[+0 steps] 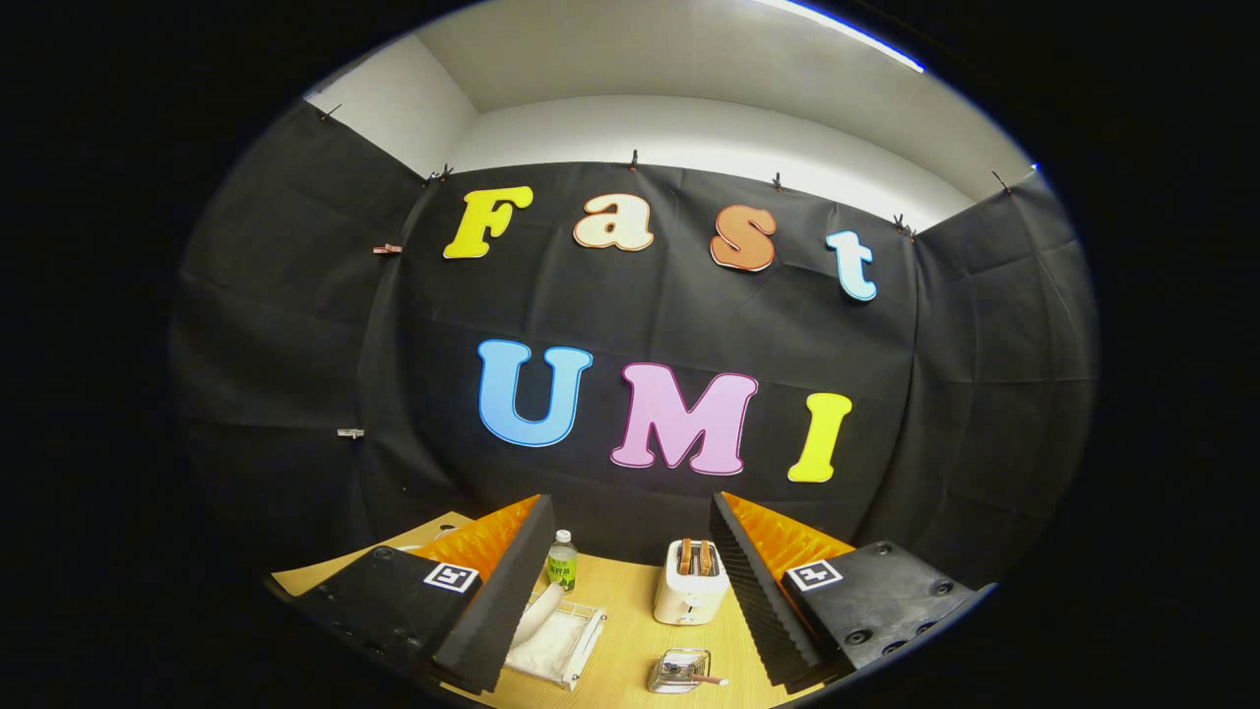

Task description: Take the plate from the dish rack, then take the spoon from the basket and place it into the plate.

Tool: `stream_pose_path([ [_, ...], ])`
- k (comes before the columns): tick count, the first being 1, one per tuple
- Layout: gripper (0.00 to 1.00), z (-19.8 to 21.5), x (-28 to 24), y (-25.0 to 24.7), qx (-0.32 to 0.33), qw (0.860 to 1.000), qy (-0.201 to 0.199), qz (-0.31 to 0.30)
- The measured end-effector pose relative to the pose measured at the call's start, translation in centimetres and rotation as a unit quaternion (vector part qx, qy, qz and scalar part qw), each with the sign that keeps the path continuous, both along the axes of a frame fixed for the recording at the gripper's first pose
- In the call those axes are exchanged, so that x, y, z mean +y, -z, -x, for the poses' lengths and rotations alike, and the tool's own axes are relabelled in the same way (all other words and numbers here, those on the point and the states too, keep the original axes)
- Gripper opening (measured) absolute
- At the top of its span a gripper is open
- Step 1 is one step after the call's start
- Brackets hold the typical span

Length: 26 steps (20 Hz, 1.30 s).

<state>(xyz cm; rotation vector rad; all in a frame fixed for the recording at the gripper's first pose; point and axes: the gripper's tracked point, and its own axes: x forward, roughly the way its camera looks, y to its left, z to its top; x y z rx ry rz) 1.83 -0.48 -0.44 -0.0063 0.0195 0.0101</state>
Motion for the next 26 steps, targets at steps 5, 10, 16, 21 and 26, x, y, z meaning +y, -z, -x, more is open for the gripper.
stream_pose_path([
  [5,0.97,-1.2,2.2,3.3,0.047,0.999,-0.028,-0.008],
  [10,0.97,-3.8,7.1,9.1,0.123,0.988,-0.082,-0.038],
  [16,0.97,-7.1,11.8,18.3,0.223,0.968,-0.109,-0.036],
  [21,0.96,-9.7,15.0,26.2,0.314,0.941,-0.1,-0.076],
  [26,0.87,-12.4,14.3,33.6,0.388,0.917,-0.032,-0.086],
])
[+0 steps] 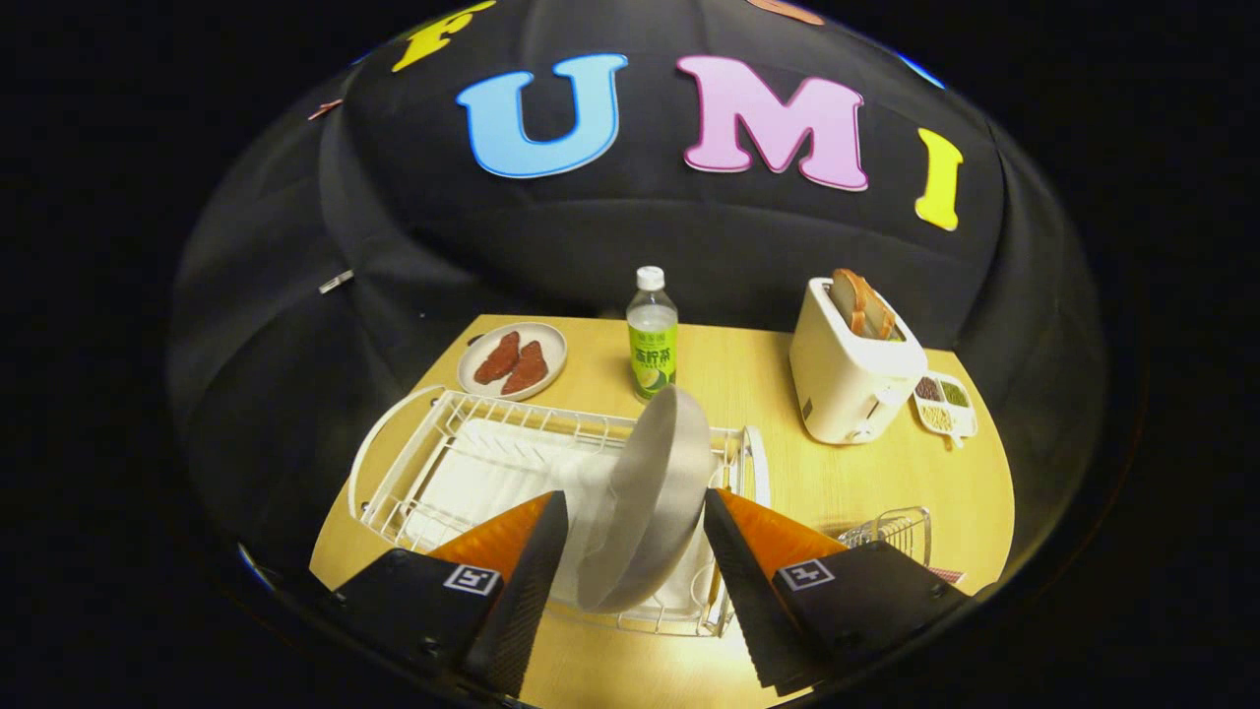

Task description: Take the plate from the dish rack, then take the spoon from the basket and place it into the plate.

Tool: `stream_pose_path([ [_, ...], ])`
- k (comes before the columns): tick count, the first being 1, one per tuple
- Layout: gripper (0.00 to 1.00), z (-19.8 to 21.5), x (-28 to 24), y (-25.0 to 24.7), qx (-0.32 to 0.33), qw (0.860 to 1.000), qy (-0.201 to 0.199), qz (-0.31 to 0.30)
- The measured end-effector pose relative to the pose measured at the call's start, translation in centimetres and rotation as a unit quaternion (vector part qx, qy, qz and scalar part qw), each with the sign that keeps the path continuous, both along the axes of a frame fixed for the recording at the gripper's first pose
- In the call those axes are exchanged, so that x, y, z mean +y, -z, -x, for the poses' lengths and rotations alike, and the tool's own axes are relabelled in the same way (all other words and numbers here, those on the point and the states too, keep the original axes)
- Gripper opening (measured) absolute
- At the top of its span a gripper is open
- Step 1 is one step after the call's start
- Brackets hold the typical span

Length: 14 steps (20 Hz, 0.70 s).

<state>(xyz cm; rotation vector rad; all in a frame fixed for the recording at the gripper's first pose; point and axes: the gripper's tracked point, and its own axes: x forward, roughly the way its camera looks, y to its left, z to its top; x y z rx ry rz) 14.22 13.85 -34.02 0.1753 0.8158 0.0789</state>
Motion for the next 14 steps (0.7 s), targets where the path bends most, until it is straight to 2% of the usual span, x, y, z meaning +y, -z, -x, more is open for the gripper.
stream_pose_path([
  [3,0.74,-0.7,-0.9,2.7,0.035,0.999,0.013,0.036],
  [5,0.47,-1.4,-1.8,3.1,0.041,0.997,0.034,0.054],
  [6,0.43,-1.7,-1.6,2.9,0.041,0.997,0.037,0.054],
  [8,0.4,-2.1,-1.3,2.2,0.042,0.996,0.027,0.072],
  [11,0.34,-4.8,-2.9,-0.2,0.002,0.987,0.004,0.162],
  [13,0.25,-4.8,-2.1,-0.5,0.005,0.982,-0.022,0.186],
  [14,0.26,-4.9,-1.9,-0.6,0.005,0.982,-0.027,0.189],
])
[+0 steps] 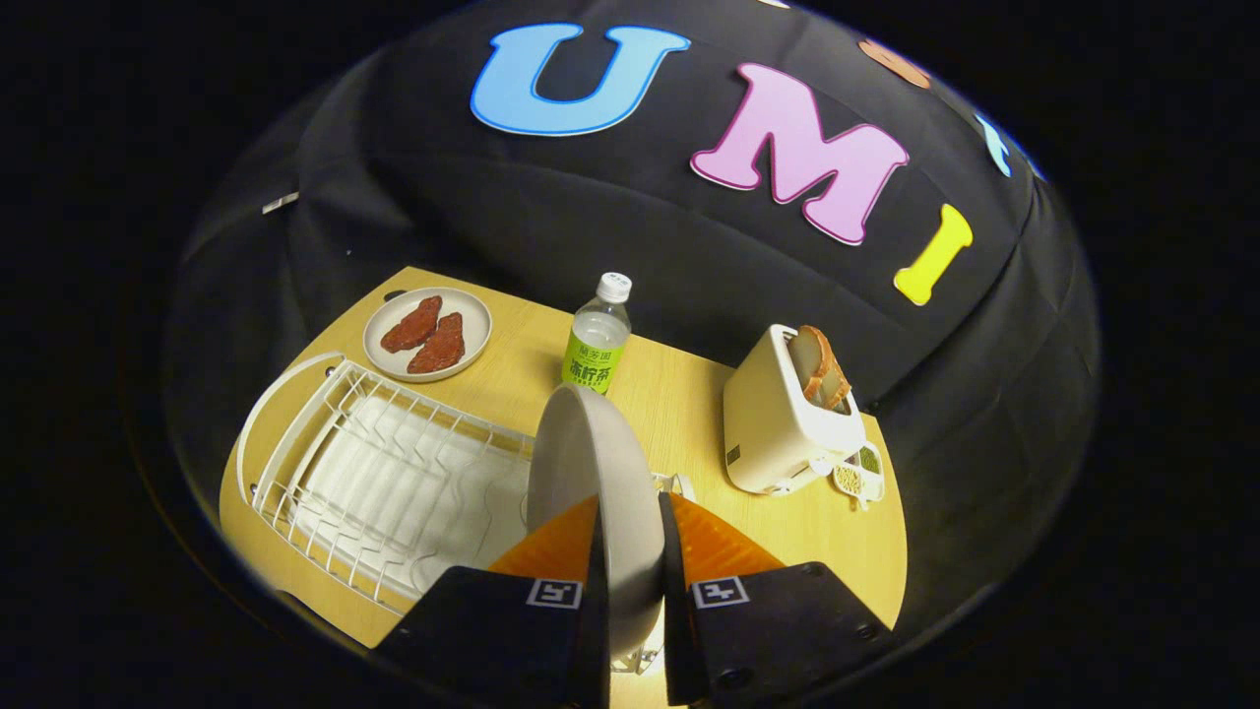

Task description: Take the plate from the dish rack, then take the spoon from the basket and place it into the plate.

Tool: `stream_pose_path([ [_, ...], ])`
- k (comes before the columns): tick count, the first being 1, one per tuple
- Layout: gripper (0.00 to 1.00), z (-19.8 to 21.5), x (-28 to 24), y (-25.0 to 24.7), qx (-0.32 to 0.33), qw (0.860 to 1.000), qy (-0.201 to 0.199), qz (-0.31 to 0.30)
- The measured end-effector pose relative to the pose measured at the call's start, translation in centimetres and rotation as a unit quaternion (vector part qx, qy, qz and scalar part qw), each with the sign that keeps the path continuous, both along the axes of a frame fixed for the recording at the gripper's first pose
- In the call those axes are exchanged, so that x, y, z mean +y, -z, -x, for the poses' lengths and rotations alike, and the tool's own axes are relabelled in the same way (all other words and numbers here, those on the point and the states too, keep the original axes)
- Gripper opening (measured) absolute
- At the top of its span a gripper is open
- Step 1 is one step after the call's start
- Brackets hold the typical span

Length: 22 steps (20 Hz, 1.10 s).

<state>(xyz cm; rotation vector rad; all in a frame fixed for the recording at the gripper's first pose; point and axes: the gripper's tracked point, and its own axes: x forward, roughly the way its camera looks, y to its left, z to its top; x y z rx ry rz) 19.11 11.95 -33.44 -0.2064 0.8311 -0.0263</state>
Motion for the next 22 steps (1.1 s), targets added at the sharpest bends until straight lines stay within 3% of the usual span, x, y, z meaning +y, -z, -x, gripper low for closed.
stream_pose_path([
  [11,0.25,0.5,-4.1,-2.6,-0.028,0.999,0.028,-0.03],
  [16,0.25,3.1,-6.4,-5.3,-0.039,0.993,0.047,-0.097],
  [22,0.25,8.6,-10.4,-8.3,-0.042,0.974,0.091,-0.203],
])
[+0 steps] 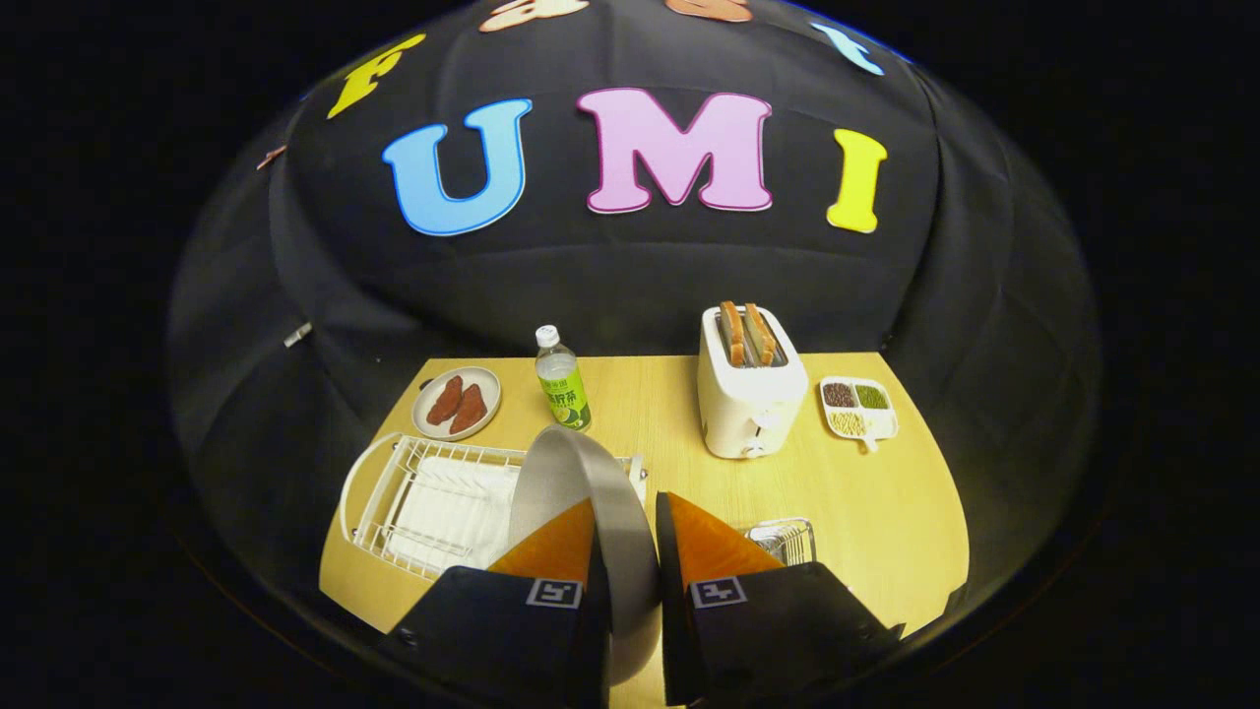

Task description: Take the plate from the dish rack, then take the spoon from the basket and place it into the plate.

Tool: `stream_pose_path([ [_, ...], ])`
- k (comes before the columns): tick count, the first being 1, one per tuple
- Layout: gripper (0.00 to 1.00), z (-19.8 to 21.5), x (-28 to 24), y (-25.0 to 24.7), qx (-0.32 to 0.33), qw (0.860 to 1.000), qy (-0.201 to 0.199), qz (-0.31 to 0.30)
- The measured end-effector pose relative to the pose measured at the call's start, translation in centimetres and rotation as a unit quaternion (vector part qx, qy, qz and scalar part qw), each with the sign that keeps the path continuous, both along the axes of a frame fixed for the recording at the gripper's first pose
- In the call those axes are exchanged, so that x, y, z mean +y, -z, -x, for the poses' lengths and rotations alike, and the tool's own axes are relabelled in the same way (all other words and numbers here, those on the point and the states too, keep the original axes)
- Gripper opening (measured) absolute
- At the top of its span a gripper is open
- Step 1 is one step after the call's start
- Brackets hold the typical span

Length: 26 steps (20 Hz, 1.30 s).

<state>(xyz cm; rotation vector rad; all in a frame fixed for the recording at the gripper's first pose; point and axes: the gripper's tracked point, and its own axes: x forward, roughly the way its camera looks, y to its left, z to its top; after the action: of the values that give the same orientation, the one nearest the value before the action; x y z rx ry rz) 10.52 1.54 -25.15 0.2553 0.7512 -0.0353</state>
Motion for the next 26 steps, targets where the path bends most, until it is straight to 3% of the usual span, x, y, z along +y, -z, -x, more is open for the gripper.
stream_pose_path([
  [6,0.25,8.1,-3.9,0.7,0.035,0.995,0.041,-0.089],
  [14,0.25,17.6,-5.8,9.3,0.13,0.979,0.066,-0.145],
  [26,0.25,19.9,-2.3,21.7,0.197,0.943,0.07,-0.258],
])
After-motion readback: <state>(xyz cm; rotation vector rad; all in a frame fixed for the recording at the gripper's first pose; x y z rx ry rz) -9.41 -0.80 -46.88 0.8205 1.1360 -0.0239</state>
